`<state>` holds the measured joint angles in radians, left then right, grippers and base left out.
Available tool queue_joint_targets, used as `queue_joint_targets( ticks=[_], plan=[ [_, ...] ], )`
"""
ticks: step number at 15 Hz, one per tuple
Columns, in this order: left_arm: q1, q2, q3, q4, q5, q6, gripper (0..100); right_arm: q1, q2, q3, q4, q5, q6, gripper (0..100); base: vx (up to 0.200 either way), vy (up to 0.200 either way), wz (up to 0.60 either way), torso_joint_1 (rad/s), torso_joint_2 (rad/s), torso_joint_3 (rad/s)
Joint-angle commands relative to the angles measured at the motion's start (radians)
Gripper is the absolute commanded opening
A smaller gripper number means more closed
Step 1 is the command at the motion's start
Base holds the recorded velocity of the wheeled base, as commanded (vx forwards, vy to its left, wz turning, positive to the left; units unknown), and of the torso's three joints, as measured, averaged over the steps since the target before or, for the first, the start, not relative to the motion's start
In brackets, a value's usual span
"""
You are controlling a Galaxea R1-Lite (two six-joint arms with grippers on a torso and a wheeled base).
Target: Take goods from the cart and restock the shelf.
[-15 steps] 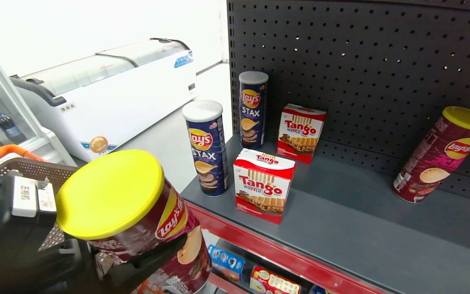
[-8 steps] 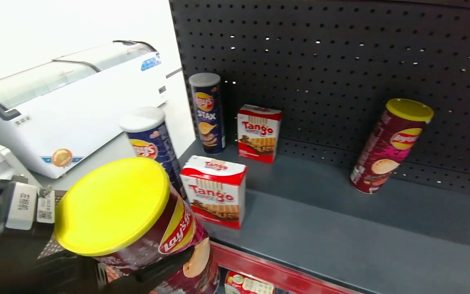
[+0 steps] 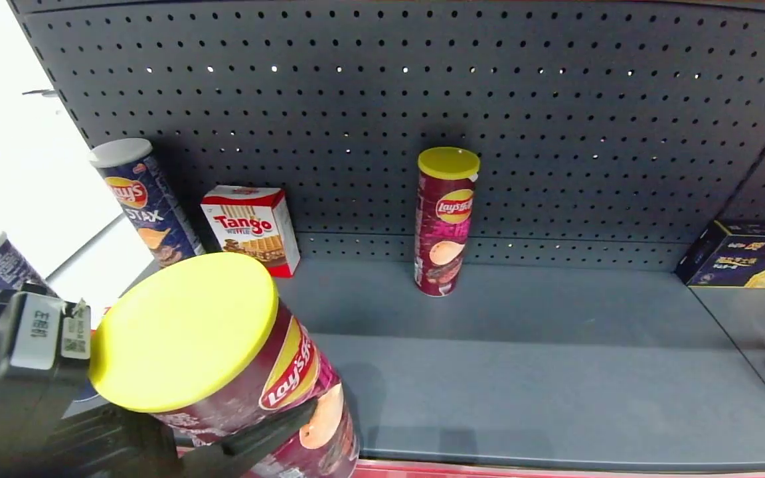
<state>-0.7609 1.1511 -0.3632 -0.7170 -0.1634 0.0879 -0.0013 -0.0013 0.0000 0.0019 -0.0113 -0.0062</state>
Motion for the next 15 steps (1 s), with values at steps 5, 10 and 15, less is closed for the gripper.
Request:
queue_joint_targets(
  ticks=[5,10,15],
  plan=[
    [0.026,-0.005,-0.002,0.001,0.001,-0.016,0,0.000,0.001,0.000,0.000,0.001,-0.001,100,0.000,0.000,0.00,0.000,0.00,0.000],
    [0.018,0.007,-0.010,0.002,-0.047,-0.010,0,0.000,0.001,0.000,0.000,0.001,0.000,100,0.000,0.000,0.00,0.000,0.00,0.000],
    [0.023,0.041,-0.003,-0.001,-0.045,0.030,0,0.007,0.052,-0.106,0.000,0.022,-0.012,100,0.000,0.000,0.00,0.000,0.00,0.000]
  ],
)
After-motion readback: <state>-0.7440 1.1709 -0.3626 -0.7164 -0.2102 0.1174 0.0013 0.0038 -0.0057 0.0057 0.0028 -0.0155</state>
